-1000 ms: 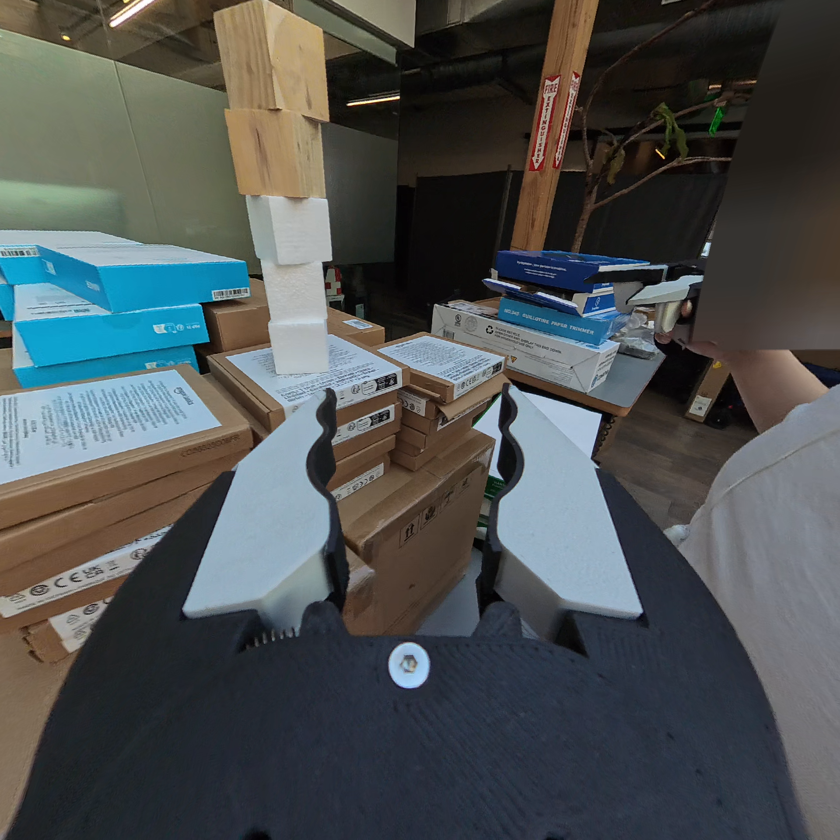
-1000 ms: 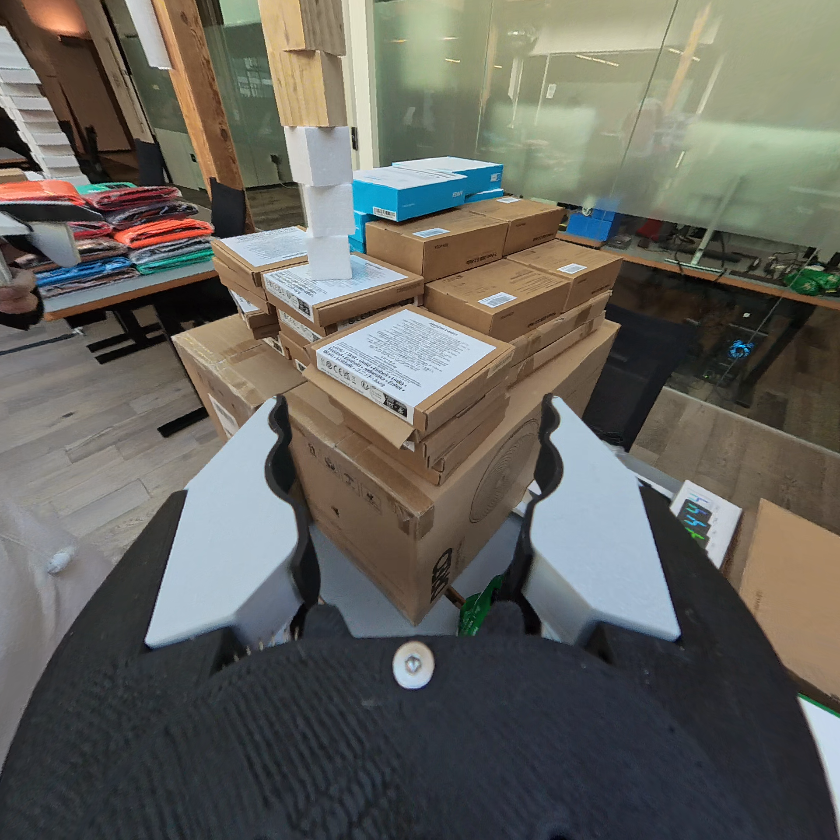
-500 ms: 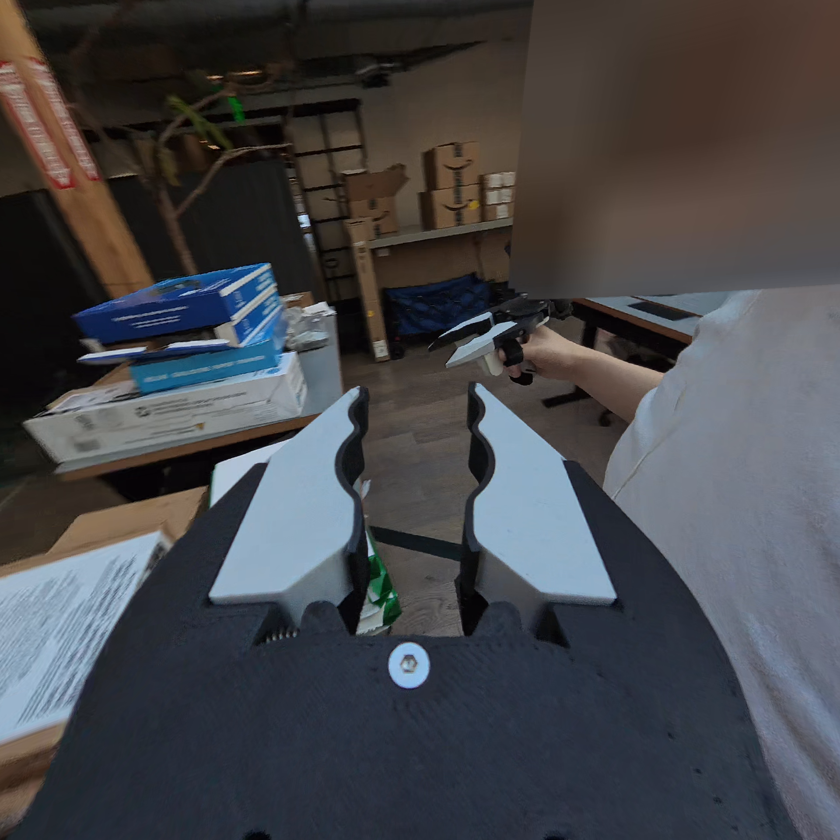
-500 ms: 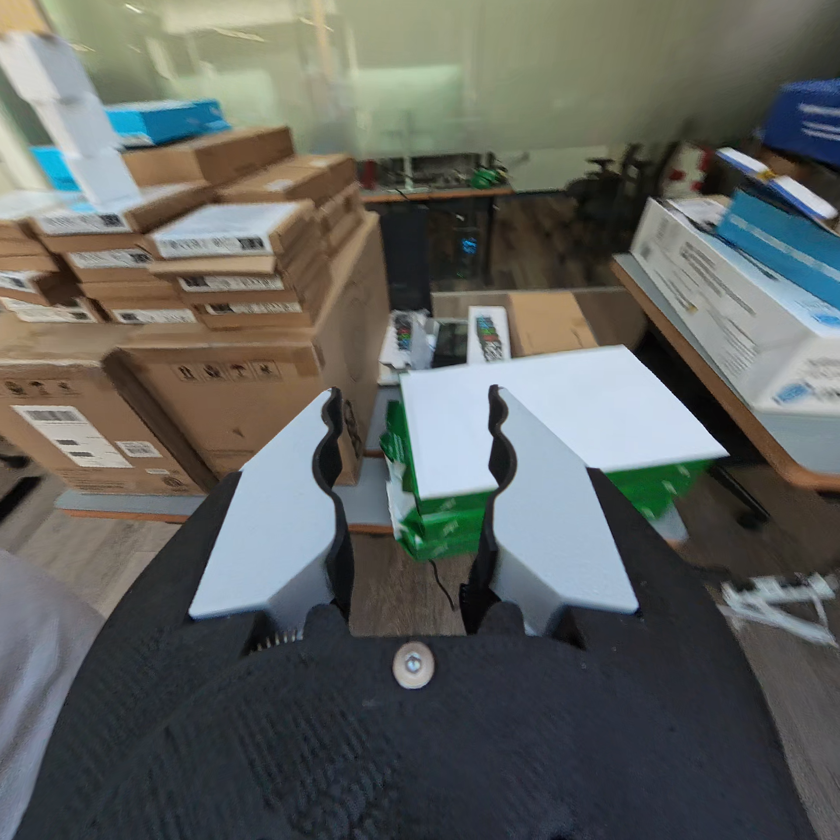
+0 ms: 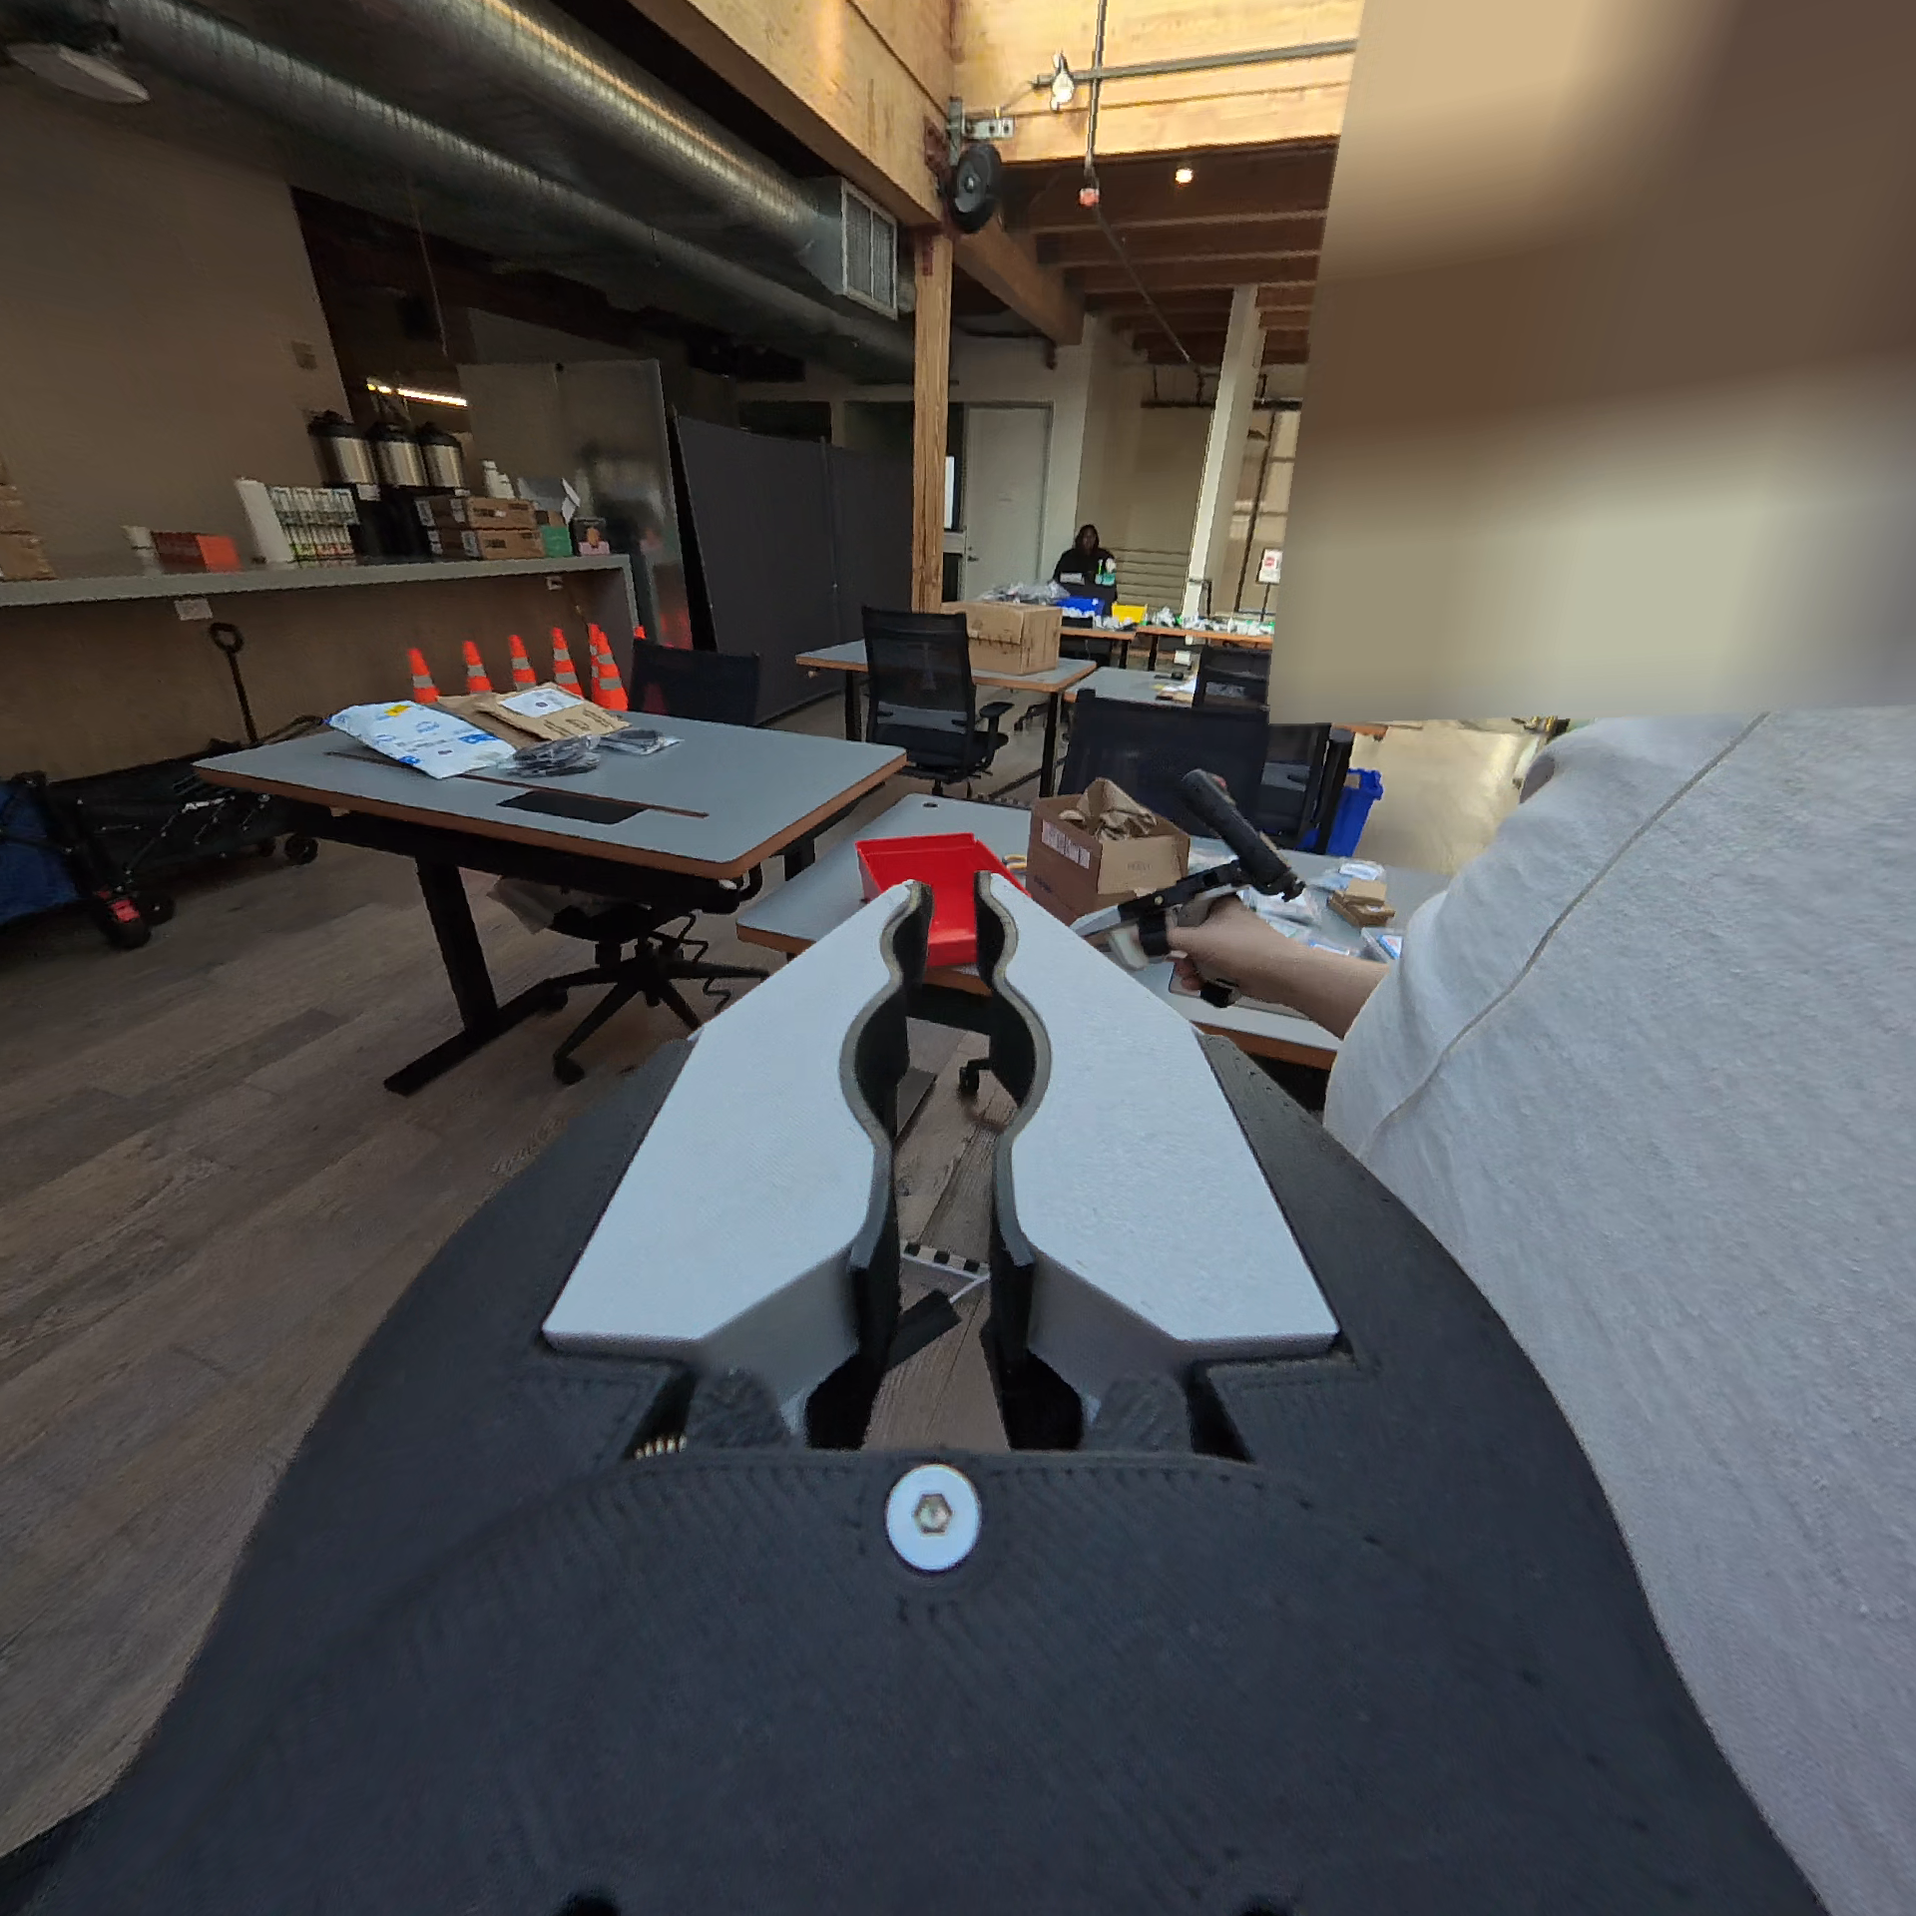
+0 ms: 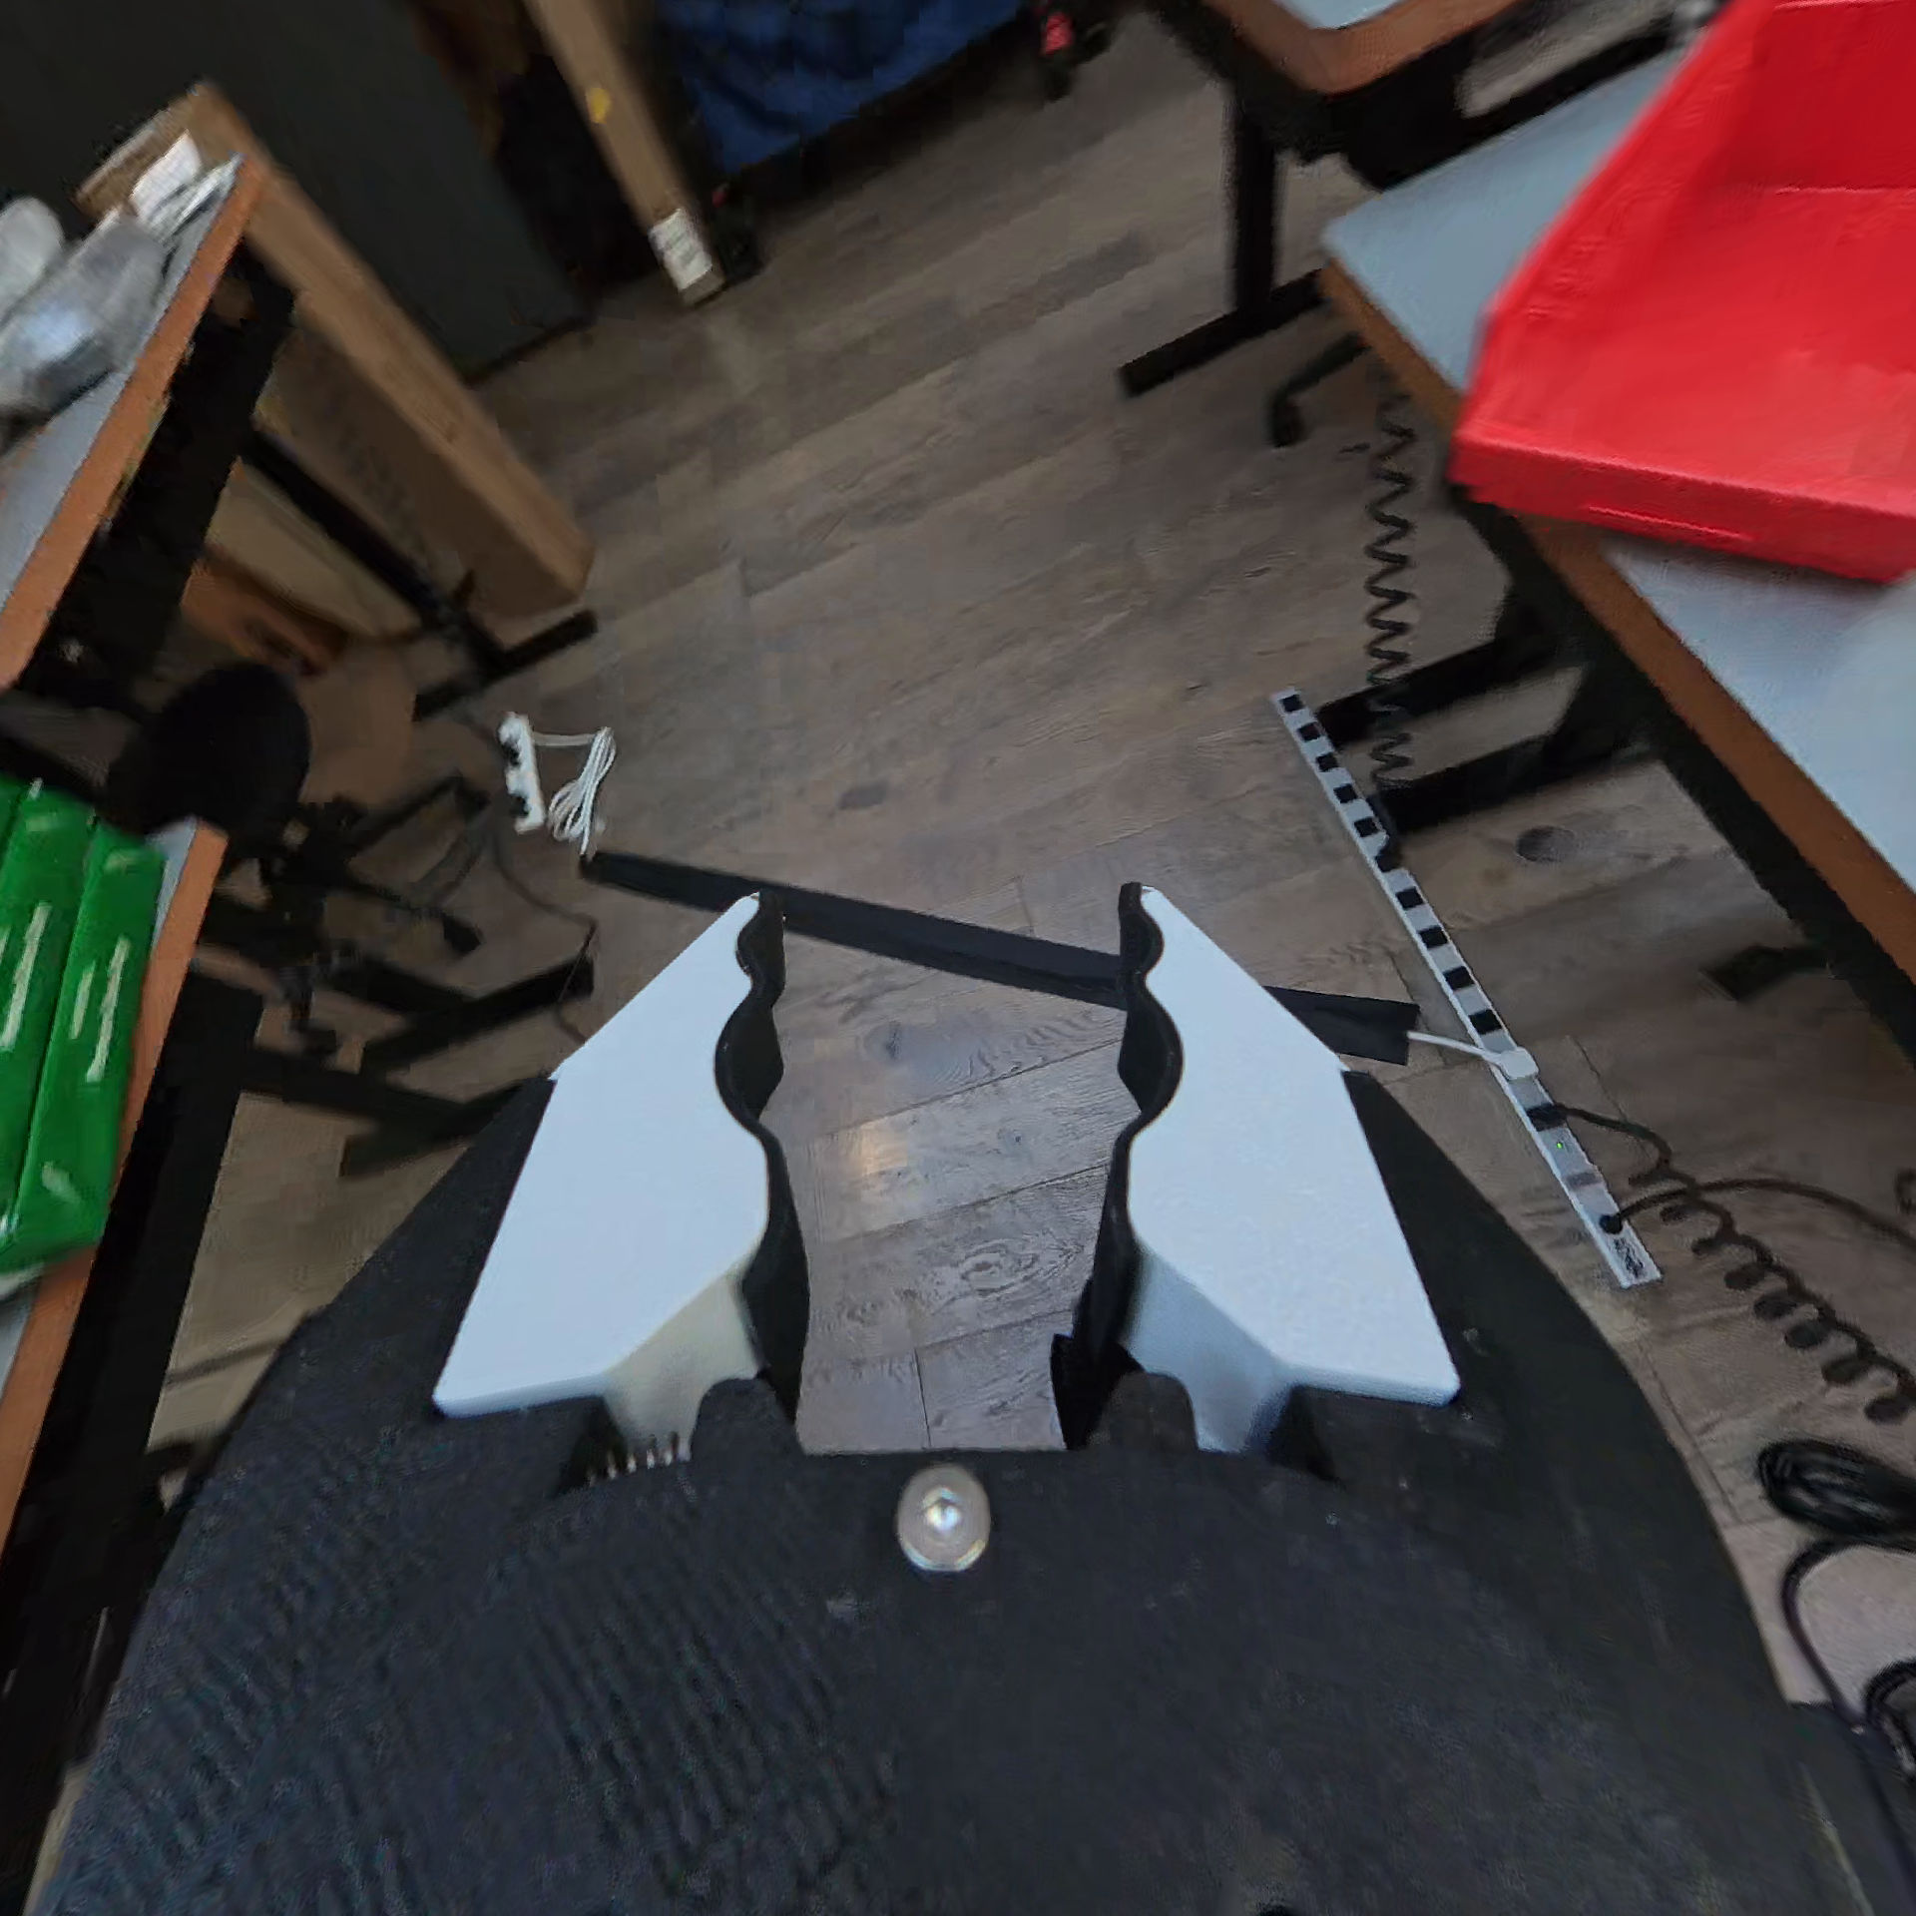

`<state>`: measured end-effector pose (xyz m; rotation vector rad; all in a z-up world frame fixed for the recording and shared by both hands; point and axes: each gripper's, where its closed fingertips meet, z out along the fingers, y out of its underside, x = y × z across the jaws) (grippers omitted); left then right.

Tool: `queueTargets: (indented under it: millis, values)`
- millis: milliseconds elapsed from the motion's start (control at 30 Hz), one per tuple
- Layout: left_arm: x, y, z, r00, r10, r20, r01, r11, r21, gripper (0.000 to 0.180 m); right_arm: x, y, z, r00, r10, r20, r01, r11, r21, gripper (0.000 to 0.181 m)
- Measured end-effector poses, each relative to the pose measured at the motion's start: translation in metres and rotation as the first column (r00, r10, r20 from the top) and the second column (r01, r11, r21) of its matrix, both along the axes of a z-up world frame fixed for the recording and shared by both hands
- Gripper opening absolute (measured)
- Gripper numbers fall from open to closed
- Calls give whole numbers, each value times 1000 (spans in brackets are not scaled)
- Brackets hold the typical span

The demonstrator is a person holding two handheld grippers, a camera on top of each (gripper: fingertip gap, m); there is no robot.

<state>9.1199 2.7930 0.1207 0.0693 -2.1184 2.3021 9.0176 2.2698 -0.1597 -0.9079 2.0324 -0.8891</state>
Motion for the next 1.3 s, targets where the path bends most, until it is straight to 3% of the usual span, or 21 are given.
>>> queueTargets:
  millis: [133, 300, 433, 500, 600, 700, 767, 800, 1100, 1300]
  values:
    - [-23, -41, -12, 995, 91, 31, -94, 987, 129, 12, -63, -109, -53, 968, -250, -8, 250, 964, 87, 59]
    - [-47, -103, -41, 958, 288, -14, -280, 942, 185, 14, -36, -239, -95, 961, -187, -202, 185, 982, -31, 55]
    - [-67, -172, -64, 883, 463, -79, -448, 881, 154, 12, 13, -353, -121, 901, -121, -416, 49, 983, -180, 74]
    - [-77, -210, -62, 849, 506, -152, -490, 862, 131, 11, 24, -399, -137, 834, -116, -540, 28, 985, -168, 86]
    - [-98, -264, -59, 852, 475, -222, -435, 876, 206, 12, 32, -468, -149, 767, -187, -614, 85, 978, -191, 88]
    - [-109, -297, -55, 830, 510, -227, -454, 853, 258, 13, 34, -499, -189, 711, -121, -693, 151, 988, -17, 87]
    - [-117, -312, -58, 814, 526, -245, -460, 842, 282, 12, 34, -500, -213, 690, -31, -723, 156, 982, 107, 69]
    - [-121, -317, -61, 807, 534, -251, -460, 836, 300, 12, 36, -499, -221, 691, 18, -723, 141, 977, 159, 46]
    - [-160, -321, -104, 708, 653, -268, -528, 742, 414, 13, 40, -481, -234, 754, 132, -644, 242, 855, 458, 5]
    - [-163, -307, -133, 662, 665, -345, -549, 744, 381, 14, 71, -367, -222, 616, 485, -621, -149, 846, 513, 2]
